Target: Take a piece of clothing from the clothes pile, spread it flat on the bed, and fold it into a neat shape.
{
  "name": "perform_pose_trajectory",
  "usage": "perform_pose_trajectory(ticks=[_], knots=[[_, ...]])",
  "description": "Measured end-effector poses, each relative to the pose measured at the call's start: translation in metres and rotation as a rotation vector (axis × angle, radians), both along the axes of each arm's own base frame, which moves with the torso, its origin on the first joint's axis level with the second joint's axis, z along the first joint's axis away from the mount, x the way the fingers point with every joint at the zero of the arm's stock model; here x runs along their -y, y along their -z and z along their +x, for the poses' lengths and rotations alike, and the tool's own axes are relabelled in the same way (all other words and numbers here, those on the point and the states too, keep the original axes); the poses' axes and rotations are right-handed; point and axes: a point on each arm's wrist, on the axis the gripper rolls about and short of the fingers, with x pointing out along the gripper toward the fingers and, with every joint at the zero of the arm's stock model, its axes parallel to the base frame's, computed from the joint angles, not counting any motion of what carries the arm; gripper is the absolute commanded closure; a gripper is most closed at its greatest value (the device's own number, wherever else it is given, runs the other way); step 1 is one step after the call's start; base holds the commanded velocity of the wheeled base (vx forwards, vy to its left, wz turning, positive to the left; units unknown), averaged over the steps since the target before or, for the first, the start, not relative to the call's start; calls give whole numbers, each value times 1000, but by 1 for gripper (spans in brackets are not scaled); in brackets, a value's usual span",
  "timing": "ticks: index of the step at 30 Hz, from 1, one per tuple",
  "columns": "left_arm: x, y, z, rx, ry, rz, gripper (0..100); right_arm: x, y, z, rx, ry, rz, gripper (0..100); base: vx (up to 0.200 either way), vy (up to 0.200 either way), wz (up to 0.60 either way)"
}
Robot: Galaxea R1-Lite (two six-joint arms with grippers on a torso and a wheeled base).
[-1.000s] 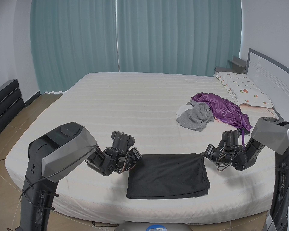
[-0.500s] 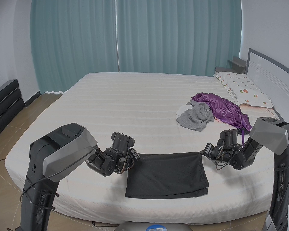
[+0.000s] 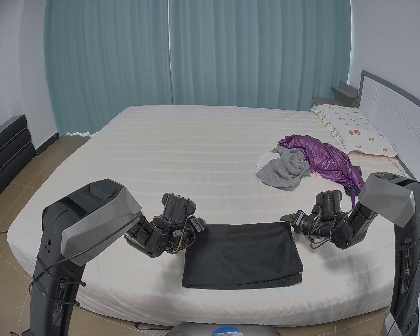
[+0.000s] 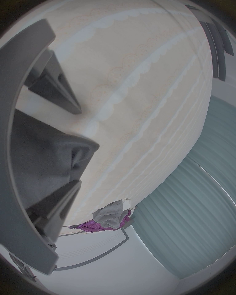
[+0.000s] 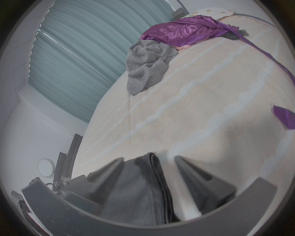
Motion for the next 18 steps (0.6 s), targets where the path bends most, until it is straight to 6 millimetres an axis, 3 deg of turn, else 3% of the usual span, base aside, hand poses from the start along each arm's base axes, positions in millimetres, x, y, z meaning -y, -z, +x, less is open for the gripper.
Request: perform_pose_trajectory(ticks=[9,18], knots=[[-25,-12,-17,-56,-35,-27,0,7,-17,-37,-19,-42,62,0,0,0,0],[-50,-25,-55,-120,-65,-86,0,13,-22,-99,30,-97,93,0,0,0,0]])
